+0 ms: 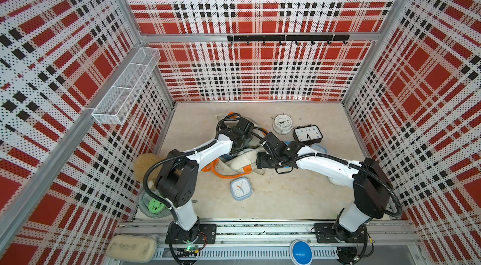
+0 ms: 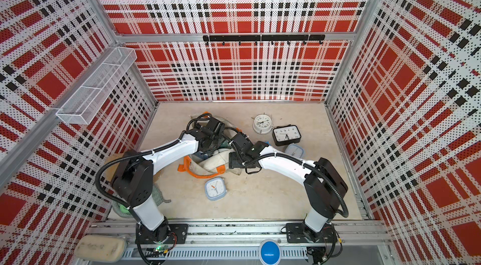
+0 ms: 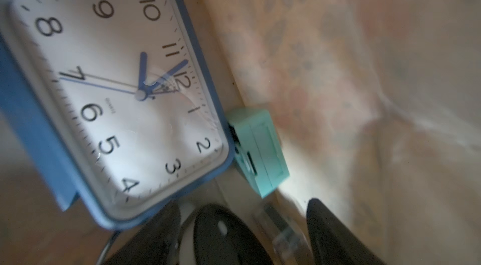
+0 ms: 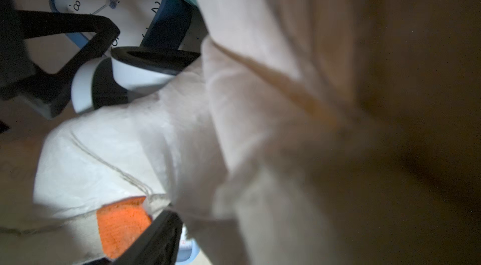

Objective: Take the alarm clock out of the canvas bag
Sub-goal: Pick up the alarm from the canvas bag.

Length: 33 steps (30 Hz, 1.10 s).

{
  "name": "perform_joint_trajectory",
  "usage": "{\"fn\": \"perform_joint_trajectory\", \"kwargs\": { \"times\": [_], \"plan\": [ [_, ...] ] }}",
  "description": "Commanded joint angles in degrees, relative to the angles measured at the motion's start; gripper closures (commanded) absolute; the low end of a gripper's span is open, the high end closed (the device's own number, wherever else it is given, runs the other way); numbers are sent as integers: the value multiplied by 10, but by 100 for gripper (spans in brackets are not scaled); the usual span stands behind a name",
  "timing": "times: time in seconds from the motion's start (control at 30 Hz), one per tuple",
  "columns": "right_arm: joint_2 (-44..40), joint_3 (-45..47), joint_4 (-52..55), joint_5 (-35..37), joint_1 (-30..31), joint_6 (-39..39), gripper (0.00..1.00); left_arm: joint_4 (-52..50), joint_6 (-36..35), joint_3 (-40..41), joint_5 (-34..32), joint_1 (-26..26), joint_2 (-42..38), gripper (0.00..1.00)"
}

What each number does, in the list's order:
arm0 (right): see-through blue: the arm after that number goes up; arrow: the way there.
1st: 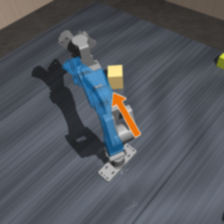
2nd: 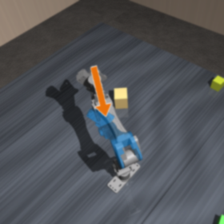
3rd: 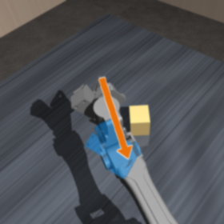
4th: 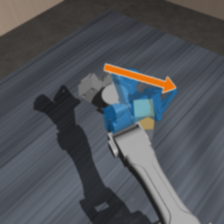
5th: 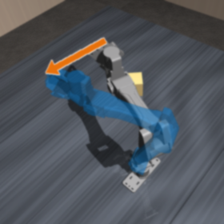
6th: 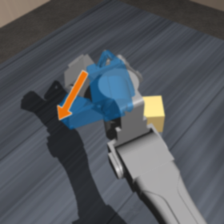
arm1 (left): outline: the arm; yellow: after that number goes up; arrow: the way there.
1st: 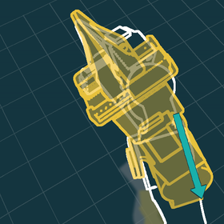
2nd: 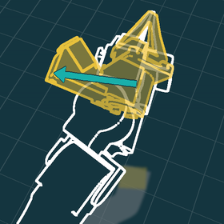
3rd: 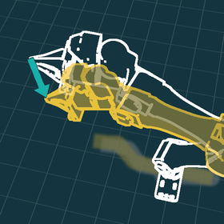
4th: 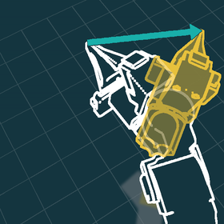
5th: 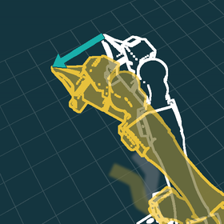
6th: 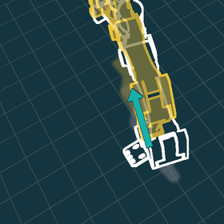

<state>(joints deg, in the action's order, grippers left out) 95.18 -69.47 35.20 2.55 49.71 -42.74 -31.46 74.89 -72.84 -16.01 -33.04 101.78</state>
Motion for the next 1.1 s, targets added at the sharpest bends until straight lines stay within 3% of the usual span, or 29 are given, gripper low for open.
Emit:
{"fn": "perform_joint_trajectory", "kwargs": {
  "times": [0.0, 0.27, 0.43, 0.83, 1.07],
  "plan": [
    [-3, 7, -35, -16, 3, 4, 24, 7, 30, -19, -13, -6, 36, 24],
    [7, -2, -34, -20, 3, 14, 24, -1, 9, -58, -39, -1, 87, 30],
    [5, -2, -29, -14, 2, 16, 24, -8, -4, -81, -37, 4, 113, 38],
    [-3, -2, -22, -3, 1, 20, 24, -34, -1, -96, -33, 0, 120, 76],
    [-16, -12, -12, 12, 1, 27, 24, -32, -6, -86, -33, 0, 93, 79]
  ]
}}
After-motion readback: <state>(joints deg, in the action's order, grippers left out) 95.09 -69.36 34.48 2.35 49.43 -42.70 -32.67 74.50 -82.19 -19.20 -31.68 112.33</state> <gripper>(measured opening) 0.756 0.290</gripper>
